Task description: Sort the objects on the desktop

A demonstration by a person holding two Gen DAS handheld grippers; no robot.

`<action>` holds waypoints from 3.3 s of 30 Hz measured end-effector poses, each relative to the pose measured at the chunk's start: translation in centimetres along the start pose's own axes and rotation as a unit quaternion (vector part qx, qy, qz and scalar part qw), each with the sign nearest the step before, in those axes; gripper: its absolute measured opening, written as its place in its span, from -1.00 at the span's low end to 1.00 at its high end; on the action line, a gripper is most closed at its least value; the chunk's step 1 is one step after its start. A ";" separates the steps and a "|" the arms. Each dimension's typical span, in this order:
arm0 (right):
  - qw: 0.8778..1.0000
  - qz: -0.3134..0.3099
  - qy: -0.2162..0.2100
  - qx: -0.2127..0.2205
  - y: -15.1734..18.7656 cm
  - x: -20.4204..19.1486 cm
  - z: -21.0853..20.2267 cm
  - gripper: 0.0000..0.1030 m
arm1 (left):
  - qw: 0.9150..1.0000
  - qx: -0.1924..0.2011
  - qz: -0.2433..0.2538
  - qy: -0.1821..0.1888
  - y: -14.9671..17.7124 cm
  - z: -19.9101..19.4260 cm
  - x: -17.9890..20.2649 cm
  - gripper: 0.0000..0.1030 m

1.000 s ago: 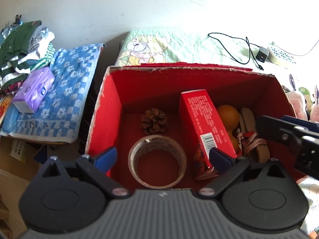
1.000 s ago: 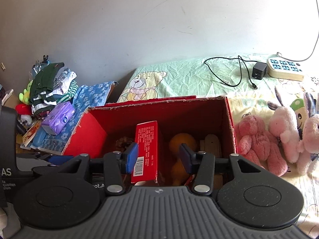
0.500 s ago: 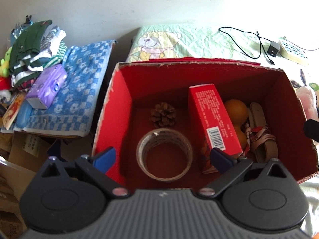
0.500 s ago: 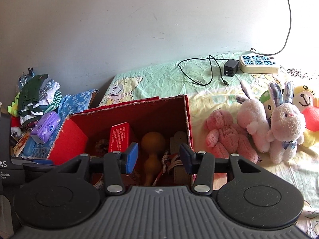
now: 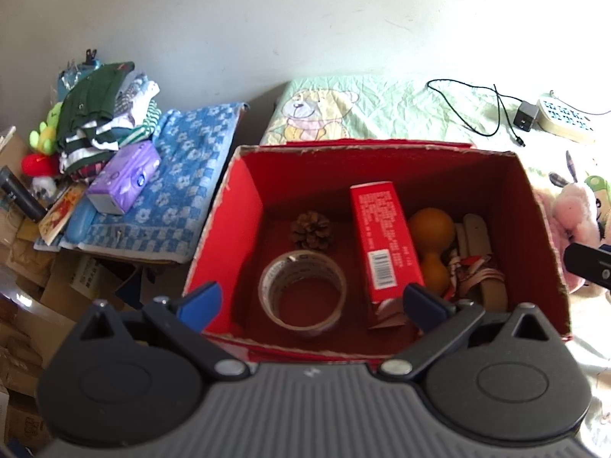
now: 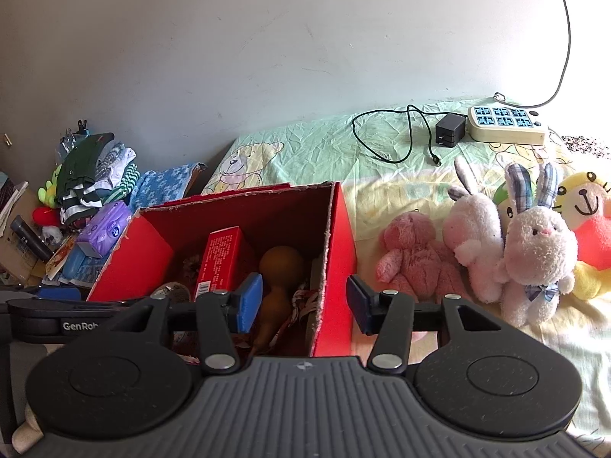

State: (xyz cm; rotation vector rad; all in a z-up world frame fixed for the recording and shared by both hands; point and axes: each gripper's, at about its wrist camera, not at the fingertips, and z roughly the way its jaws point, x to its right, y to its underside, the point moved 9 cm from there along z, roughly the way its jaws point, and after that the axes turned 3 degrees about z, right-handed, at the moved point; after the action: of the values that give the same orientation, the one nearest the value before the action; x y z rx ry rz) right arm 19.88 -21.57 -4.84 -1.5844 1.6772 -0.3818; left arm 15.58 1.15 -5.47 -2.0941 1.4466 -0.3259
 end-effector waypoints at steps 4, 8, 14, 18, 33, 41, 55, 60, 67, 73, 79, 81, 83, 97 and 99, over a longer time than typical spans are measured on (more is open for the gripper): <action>1.000 -0.001 -0.010 -0.018 0.7 1.9 -0.4 0.02 | 1.000 -0.013 -0.002 0.008 1.0 -0.7 2.5 0.98; 0.999 -0.007 -0.030 -0.039 1.5 2.9 -0.7 0.02 | 0.999 -0.036 -0.009 0.010 2.4 -0.6 4.7 0.98; 0.996 -0.029 -0.067 -0.055 2.1 2.7 -1.0 0.02 | 0.998 -0.059 -0.032 -0.012 4.5 -0.9 5.4 0.97; 0.993 -0.048 -0.074 -0.076 3.4 2.3 -0.7 0.02 | 0.996 -0.077 -0.036 -0.019 6.6 -0.7 4.9 0.97; 0.986 -0.001 0.074 -0.151 11.9 0.5 1.9 0.07 | 0.984 -0.120 0.087 0.096 12.2 4.2 2.0 0.98; 0.982 0.026 0.126 -0.138 15.1 -4.4 1.6 0.38 | 0.969 -0.147 0.139 0.143 14.2 6.5 -0.6 0.93; 0.968 0.065 0.179 -0.163 16.7 -5.8 2.6 0.44 | 0.964 -0.167 0.146 0.150 15.9 7.4 -3.2 0.98; 0.974 0.018 0.153 -0.168 16.2 -7.9 3.4 0.46 | 0.964 -0.181 0.141 0.136 16.2 7.7 -4.0 0.99; 0.978 0.001 0.129 -0.164 14.8 -8.7 4.0 0.46 | 0.967 -0.186 0.119 0.128 15.8 7.4 -4.9 0.98; 0.978 0.008 0.131 -0.162 14.3 -8.0 3.9 0.46 | 0.965 -0.180 0.133 0.134 15.3 6.7 -4.1 0.98; 0.975 0.036 0.160 -0.148 14.0 -5.5 2.5 0.46 | 0.957 -0.175 0.164 0.160 14.4 6.2 -0.8 0.98; 0.974 0.049 0.171 -0.140 13.8 -4.5 1.7 0.46 | 0.954 -0.166 0.183 0.168 14.1 5.8 0.3 0.98; 0.973 0.059 0.184 -0.128 13.3 -3.7 0.9 0.46 | 0.951 -0.156 0.199 0.177 13.5 5.1 1.4 0.98; 0.968 0.084 0.230 -0.058 9.4 -1.9 -2.8 0.46 | 0.936 -0.067 0.252 0.235 8.6 -0.2 4.3 0.98; 0.967 0.085 0.235 -0.050 8.8 -1.9 -3.1 0.46 | 0.936 -0.053 0.250 0.242 7.7 -0.9 3.9 0.98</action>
State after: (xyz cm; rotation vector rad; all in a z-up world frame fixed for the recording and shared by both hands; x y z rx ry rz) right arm 11.34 -19.15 -8.24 -1.4817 2.2049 -0.6312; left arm 10.63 -4.67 -9.62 -1.7000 2.2640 -0.5931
